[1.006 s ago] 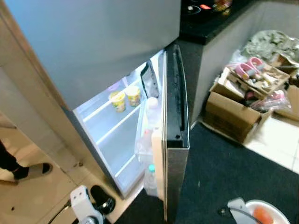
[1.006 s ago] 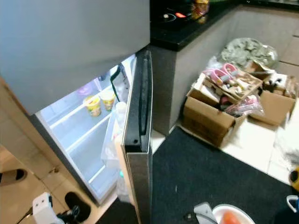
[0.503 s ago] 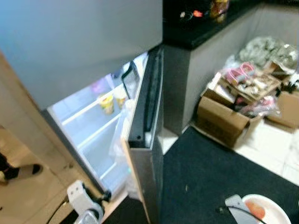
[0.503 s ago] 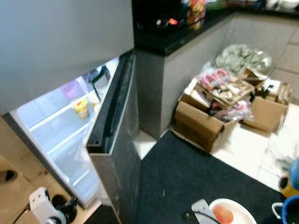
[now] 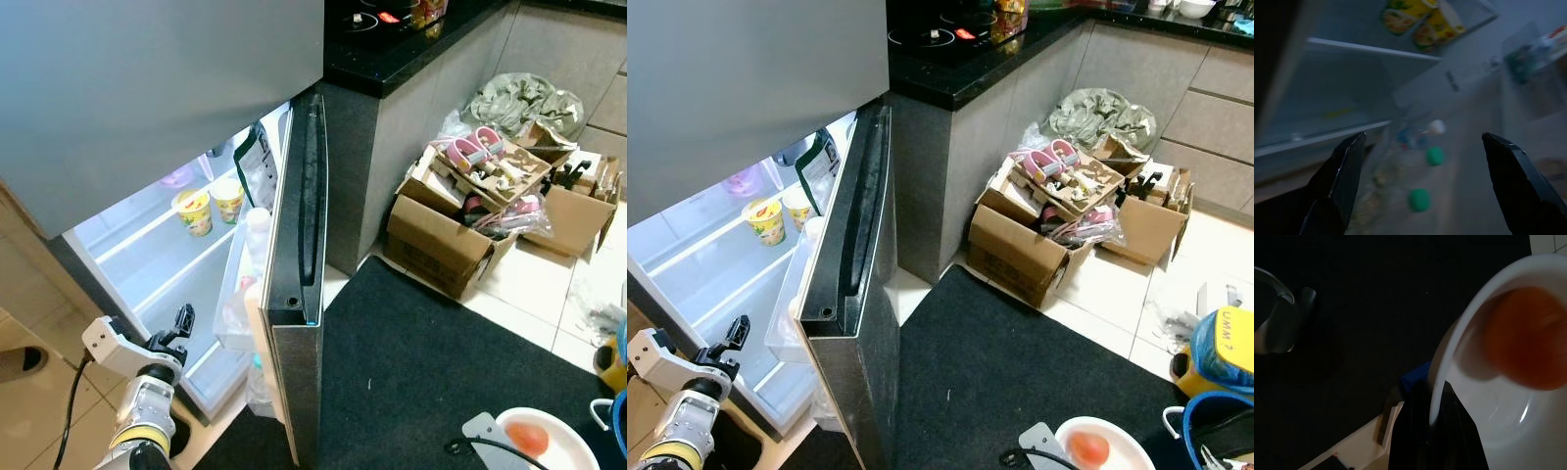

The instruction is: Restocking fridge

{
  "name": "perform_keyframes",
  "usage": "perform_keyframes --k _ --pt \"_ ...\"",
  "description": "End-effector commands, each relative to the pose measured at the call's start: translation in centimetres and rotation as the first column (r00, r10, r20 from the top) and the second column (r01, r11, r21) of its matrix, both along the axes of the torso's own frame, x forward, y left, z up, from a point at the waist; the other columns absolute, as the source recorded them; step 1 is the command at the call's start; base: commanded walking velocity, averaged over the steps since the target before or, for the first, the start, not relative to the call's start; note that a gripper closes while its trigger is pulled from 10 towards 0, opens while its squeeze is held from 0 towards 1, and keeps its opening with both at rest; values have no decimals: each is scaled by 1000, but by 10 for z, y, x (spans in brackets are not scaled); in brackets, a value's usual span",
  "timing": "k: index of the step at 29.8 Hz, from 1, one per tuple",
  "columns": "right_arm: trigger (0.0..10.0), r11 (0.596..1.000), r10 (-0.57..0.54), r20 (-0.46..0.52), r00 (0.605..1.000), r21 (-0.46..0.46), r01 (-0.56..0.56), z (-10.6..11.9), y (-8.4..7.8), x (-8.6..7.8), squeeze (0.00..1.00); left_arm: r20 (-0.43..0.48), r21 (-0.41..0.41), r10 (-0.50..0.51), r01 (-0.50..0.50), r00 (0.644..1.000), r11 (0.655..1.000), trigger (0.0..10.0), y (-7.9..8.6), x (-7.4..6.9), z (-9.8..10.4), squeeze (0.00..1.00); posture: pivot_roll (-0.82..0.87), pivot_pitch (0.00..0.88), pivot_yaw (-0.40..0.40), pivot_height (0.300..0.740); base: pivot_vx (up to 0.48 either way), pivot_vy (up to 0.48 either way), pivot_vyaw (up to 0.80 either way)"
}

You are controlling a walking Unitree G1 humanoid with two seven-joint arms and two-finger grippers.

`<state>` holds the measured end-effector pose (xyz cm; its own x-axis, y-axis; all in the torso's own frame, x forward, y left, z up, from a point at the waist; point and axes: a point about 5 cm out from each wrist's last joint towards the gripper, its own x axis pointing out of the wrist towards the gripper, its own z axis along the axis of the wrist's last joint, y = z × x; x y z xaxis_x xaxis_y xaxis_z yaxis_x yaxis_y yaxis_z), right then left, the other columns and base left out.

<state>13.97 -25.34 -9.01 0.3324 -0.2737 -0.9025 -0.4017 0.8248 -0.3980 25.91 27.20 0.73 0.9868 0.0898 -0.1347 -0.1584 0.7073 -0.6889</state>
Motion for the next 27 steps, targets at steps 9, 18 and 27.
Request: perform_keyframes --k 9,18,27 --pt "10000 1000 -24 16 1000 15 24 0 3 2 0 101 -94 -443 452 891 887 10000 -70 6 -7 0 -29 0 -4 740 0 0 0" --pt "10000 999 -43 20 999 14 42 0 1 1 0 220 -77 -673 700 707 710 10000 -129 14 2 0 -29 0 -4 740 0 0 0" --pt "10000 999 -50 20 999 12 50 0 1 0 0 159 -73 -663 679 731 731 10000 -134 15 -2 0 -30 0 -2 740 0 0 0"
